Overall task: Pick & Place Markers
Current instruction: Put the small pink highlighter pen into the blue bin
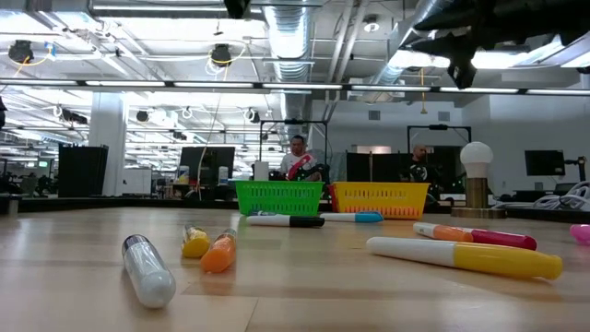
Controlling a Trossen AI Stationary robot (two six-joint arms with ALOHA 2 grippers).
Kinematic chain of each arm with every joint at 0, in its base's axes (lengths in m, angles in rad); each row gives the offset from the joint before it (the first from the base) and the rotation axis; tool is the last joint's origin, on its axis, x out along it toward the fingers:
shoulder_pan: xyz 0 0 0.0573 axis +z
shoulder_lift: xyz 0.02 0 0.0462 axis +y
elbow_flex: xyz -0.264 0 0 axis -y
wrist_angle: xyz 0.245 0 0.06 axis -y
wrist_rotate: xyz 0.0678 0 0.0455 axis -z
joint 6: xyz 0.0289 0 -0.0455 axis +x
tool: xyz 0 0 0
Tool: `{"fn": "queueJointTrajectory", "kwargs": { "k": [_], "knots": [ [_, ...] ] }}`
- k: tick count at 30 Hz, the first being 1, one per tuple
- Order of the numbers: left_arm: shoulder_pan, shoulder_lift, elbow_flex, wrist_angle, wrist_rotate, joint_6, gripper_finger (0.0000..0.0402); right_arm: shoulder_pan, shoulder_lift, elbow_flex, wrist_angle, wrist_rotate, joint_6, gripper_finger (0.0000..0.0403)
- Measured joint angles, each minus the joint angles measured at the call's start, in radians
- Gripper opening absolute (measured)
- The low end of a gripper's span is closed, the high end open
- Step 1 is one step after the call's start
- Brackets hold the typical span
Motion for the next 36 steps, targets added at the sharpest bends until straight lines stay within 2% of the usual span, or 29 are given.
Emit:
{"fn": "queueJointTrajectory", "kwargs": {
  "k": [2, 10, 14, 18, 25, 30, 33, 36],
  "knots": [
    [-0.041, -0.03, -0.026, 0.031, -0.035, -0.039, 0.0182, 0.012, 0.011, 0.0, 0.022, -0.042, -0.016, 0.012],
    [-0.152, -0.118, -0.15, 0.101, -0.185, -0.169, 0.0175, 0.13, 0.138, 0.087, 0.004, -0.038, -0.093, 0.012],
    [-0.185, -0.132, -0.217, 0.146, -0.221, -0.233, 0.0175, 0.186, 0.24, 0.18, -0.144, -0.032, -0.117, 0.012],
    [-0.207, -0.136, -0.278, 0.174, -0.248, -0.289, 0.0173, 0.239, 0.356, 0.289, -0.342, 0.019, -0.169, 0.012],
    [-0.217, -0.136, -0.347, 0.204, -0.266, -0.359, 0.0173, 0.281, 0.542, 0.423, -0.61, 0.043, -0.186, 0.012],
    [-0.217, -0.135, -0.363, 0.212, -0.266, -0.367, 0.0172, 0.356, 0.607, 0.443, -0.827, 0.033, -0.024, 0.012],
    [-0.217, -0.135, -0.367, 0.21, -0.266, -0.362, 0.0172, 0.425, 0.622, 0.444, -0.929, 0.018, 0.172, 0.012],
    [-0.217, -0.135, -0.367, 0.213, -0.28, -0.358, 0.0172, 0.497, 0.622, 0.444, -0.955, 0.01, 0.41, 0.012]
  ]
}}
